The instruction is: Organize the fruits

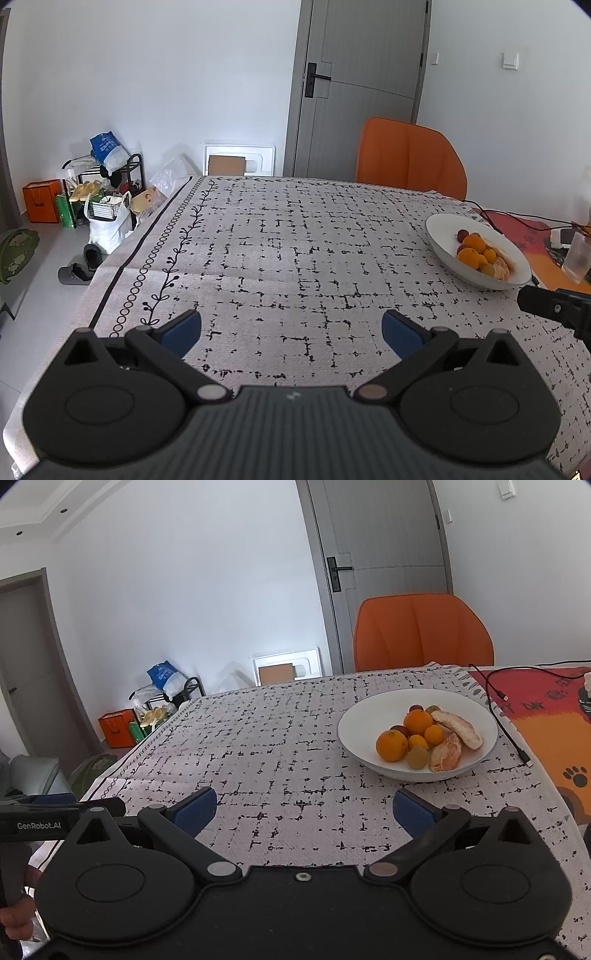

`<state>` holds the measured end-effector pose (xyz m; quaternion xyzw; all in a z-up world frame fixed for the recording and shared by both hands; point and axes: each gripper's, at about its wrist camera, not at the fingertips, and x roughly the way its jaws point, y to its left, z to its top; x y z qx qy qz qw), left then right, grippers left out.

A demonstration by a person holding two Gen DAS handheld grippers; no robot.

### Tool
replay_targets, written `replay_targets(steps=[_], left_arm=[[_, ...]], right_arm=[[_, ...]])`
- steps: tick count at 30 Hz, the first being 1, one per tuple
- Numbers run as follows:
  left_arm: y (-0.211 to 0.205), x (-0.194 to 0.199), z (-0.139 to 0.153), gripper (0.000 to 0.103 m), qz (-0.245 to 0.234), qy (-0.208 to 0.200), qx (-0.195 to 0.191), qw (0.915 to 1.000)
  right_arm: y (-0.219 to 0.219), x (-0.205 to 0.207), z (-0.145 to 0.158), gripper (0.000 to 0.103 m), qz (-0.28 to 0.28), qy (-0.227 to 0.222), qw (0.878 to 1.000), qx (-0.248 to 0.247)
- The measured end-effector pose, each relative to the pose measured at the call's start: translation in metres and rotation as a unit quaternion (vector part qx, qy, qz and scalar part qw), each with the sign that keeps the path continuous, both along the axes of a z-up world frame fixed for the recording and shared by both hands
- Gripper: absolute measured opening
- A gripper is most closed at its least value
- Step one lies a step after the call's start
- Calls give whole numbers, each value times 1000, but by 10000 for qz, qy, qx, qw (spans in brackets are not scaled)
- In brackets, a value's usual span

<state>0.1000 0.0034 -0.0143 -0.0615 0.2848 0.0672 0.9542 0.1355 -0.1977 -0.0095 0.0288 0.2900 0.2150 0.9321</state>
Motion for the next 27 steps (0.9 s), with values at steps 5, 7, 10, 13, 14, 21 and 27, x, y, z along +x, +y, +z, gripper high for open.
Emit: replay_targets(steps=[5, 7, 10, 13, 14, 21, 27], left_arm=[[1, -1, 0, 103, -1, -13, 3, 10000], [1, -1, -1, 103, 6, -12, -3, 10000], [2, -1, -1, 103, 7, -11, -10, 10000], [2, -1, -1, 103, 9, -13, -4, 10000], [2, -1, -1, 103, 6, -11, 2, 10000], [5, -2, -2, 103, 21, 4, -29, 10000], [4, -1, -2, 103, -11, 28, -40, 10000]], right_arm=[[0, -1, 1, 103, 0, -4, 10000, -8], [1, -1, 2, 103, 2, -14, 10000, -23], [2, 0, 3, 103, 6, -20, 10000, -33], [3, -1, 4, 103, 17, -27, 10000, -45], [4, -1, 4, 103, 14, -24, 10000, -49], [4, -1, 4, 103, 27, -22, 10000, -66], [3, 1, 1, 103, -12, 35, 10000, -58]])
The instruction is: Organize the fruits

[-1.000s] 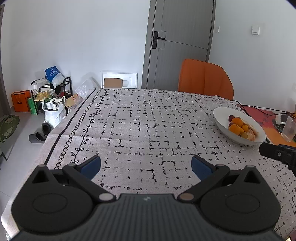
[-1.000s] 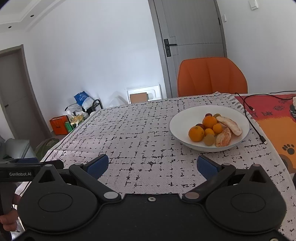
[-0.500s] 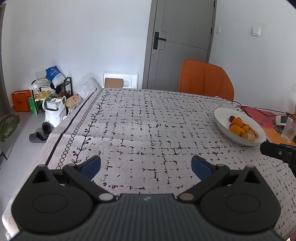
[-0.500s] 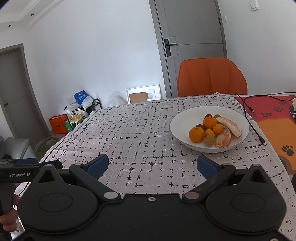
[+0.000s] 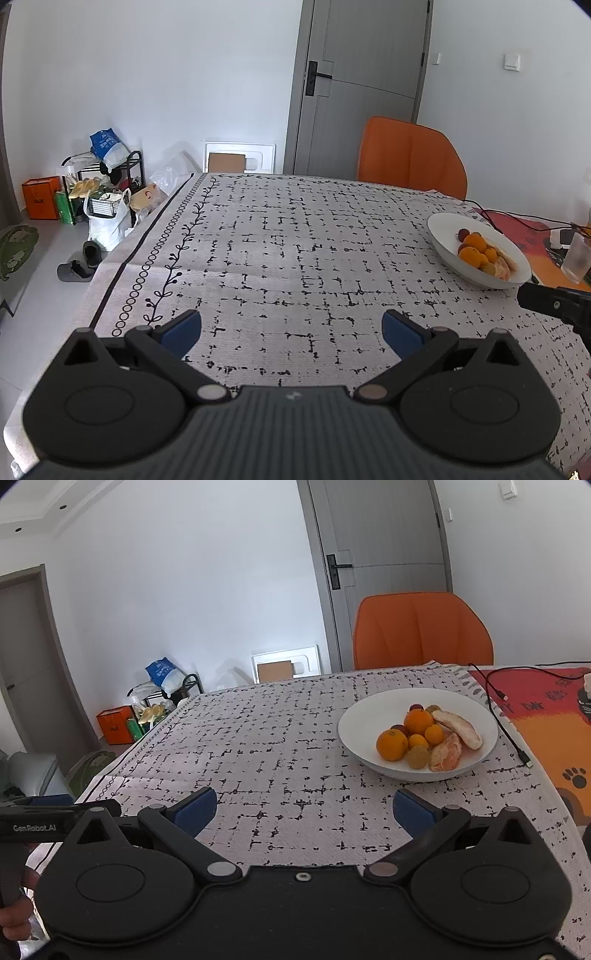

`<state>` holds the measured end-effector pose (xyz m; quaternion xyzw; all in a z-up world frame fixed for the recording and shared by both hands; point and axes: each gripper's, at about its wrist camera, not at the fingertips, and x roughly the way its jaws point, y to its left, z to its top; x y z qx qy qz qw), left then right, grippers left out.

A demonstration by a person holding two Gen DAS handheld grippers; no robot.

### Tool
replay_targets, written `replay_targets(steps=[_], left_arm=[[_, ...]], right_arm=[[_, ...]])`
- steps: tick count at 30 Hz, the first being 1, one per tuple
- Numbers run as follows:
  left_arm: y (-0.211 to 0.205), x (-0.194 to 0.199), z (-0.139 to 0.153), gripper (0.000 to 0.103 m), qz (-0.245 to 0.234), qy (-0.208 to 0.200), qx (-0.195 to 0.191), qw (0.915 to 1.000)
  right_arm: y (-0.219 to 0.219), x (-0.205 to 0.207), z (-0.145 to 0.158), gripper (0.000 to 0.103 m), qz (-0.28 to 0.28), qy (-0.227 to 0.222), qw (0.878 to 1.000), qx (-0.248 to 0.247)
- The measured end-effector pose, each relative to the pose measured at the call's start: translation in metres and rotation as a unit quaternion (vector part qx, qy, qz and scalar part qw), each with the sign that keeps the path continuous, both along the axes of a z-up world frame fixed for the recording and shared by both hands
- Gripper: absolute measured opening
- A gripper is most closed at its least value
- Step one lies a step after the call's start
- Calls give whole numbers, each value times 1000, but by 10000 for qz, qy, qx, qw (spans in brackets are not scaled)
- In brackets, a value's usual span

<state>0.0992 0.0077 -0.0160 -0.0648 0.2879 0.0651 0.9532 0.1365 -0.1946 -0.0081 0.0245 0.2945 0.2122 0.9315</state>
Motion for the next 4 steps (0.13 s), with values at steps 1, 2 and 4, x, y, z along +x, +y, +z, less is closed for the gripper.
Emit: replay_targets(steps=[1, 2, 4], left_arm=[[0, 0, 0, 103, -6, 3, -4, 10000], [0, 0, 0, 103, -7, 3, -9, 10000], [0, 1, -1, 103, -3, 14, -16, 10000]], right_arm=[[0, 0, 0, 103, -5, 7, 10000, 4], [0, 0, 0, 103, -6, 9, 10000, 5], [0, 0, -1, 103, 8, 10, 10000, 5]])
